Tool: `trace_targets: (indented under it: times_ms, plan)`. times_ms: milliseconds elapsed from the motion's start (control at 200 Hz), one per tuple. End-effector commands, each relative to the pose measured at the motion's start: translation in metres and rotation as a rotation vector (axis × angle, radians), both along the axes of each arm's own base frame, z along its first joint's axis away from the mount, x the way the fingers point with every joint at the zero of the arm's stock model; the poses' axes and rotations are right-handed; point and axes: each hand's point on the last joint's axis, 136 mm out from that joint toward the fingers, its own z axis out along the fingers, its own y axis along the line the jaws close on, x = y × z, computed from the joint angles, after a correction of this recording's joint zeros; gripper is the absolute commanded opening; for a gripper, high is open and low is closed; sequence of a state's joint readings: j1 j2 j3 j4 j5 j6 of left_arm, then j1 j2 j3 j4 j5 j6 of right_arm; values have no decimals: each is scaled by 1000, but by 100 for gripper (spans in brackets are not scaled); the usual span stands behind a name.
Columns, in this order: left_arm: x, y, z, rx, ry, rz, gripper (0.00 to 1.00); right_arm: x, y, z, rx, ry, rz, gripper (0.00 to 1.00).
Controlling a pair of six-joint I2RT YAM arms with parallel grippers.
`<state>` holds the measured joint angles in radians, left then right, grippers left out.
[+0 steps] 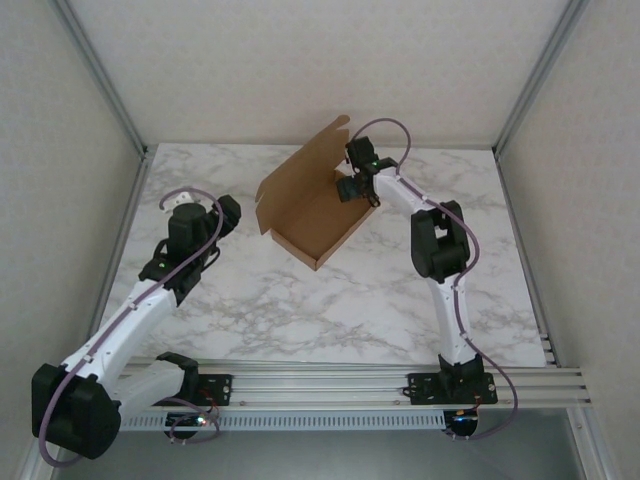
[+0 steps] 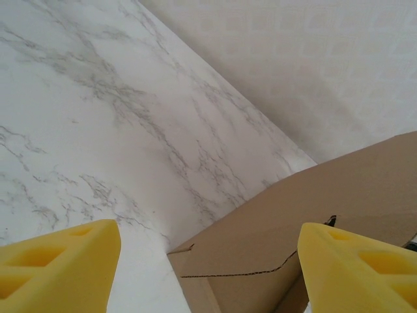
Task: Fold the paper box
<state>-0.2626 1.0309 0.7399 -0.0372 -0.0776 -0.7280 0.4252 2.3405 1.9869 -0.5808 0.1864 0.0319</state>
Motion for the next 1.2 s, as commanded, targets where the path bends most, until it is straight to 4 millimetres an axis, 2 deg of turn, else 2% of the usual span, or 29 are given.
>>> trace_targets:
  times_ms: [0, 180, 365, 456, 621, 696, 771, 926, 1081, 1197]
  plan:
    - [-2, 9, 13, 29, -52, 37, 72, -5, 1, -7, -6, 67, 25, 72]
    - [-4, 13, 20, 42, -70, 50, 72, -23, -5, -13, 13, 95, -3, 44]
    - [-6, 14, 26, 41, -85, 52, 72, -61, -18, -19, 42, 121, -51, 26]
    - [-5, 12, 30, 42, -98, 40, 72, -81, -24, -23, 39, 130, -74, 21]
    - [-3, -2, 53, 125, -235, -61, 70, -117, -41, -26, 3, 128, -101, 19]
    - [-9, -25, 62, 220, -380, -188, 70, -133, -53, -28, -20, 129, -114, 19]
    - [-16, -46, 55, 341, -445, -303, 70, -145, -63, -28, -29, 129, -131, 19]
    - [0, -54, 38, 518, -376, -384, 72, -167, -59, -30, 21, 155, -125, 23]
    - [5, -72, 21, 560, -390, -526, 71, -179, -58, -31, 45, 165, -109, 24]
    - [17, -82, 10, 617, -385, -604, 72, -184, -54, -28, 69, 158, -101, 25]
